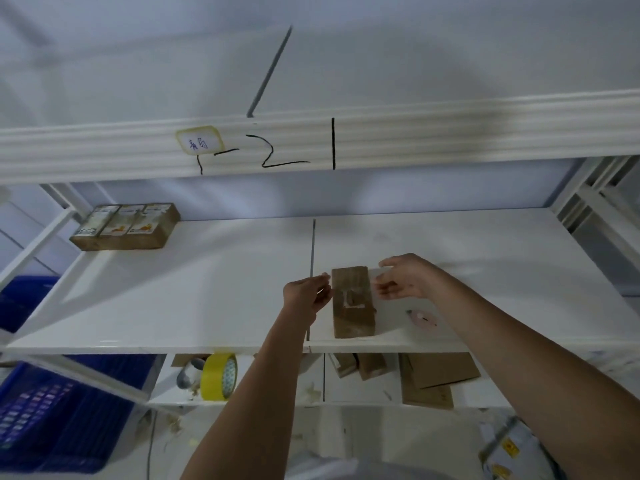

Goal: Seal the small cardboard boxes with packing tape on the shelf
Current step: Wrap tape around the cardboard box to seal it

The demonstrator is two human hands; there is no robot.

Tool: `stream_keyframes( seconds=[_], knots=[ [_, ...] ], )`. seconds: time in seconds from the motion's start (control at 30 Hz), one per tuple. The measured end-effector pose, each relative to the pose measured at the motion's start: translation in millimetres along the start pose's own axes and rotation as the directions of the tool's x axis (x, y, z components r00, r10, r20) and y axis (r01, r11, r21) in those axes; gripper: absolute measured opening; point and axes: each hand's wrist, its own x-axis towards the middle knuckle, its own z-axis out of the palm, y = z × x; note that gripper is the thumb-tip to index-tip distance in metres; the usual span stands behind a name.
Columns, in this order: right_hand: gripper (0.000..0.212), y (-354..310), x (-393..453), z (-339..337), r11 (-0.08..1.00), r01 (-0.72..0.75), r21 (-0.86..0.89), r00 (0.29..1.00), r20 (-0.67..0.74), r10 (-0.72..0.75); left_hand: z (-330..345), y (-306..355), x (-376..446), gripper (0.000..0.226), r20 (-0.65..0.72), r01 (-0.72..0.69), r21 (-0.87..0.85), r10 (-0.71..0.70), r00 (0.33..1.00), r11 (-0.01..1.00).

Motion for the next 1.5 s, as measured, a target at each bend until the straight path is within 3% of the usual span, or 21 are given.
stream_keyframes(
  seconds=[0.1,0.17,0.4,0.53,0.7,0.93,1.07,1.5],
  knots=[
    [0.011,7,6,-3,0.998,-0.050,0.023,0.999,-0.009,0.051,-6,-3,0,0.016,0.015,0.026,0.029,-0.026,1.000,0.999],
    [0.006,12,10,-4,0.993,-0.063,0.100,0.998,-0.018,0.065,-10,-3,2,0.014,0.041,0.051,0.032,-0.052,0.998,0.998],
    [0.014,21,21,3,0.965,-0.123,0.231,0.990,-0.034,0.134,-16,3,11,0.018,0.058,0.125,0.082,-0.130,0.990,0.989],
    [0.026,28,28,5,0.957,-0.082,0.277,0.990,-0.085,0.109,-17,5,18,0.018,0.020,0.139,0.094,-0.141,0.990,0.986],
    [0.020,35,32,7,0.978,-0.007,0.209,0.973,-0.225,0.055,-18,-3,26,0.012,-0.043,0.129,0.170,-0.123,0.991,0.977],
    [0.021,48,40,12,0.980,0.048,0.191,0.966,-0.257,0.003,-19,-8,34,0.016,-0.111,0.059,0.257,-0.032,0.993,0.965],
    [0.013,48,44,14,0.982,0.038,0.187,0.958,-0.286,0.017,-19,-9,34,0.013,-0.109,0.065,0.274,-0.036,0.993,0.959],
    [0.026,53,61,20,0.983,-0.041,0.177,0.925,-0.365,0.104,-16,-16,36,0.011,-0.119,0.114,0.274,-0.084,0.989,0.955]
  ],
)
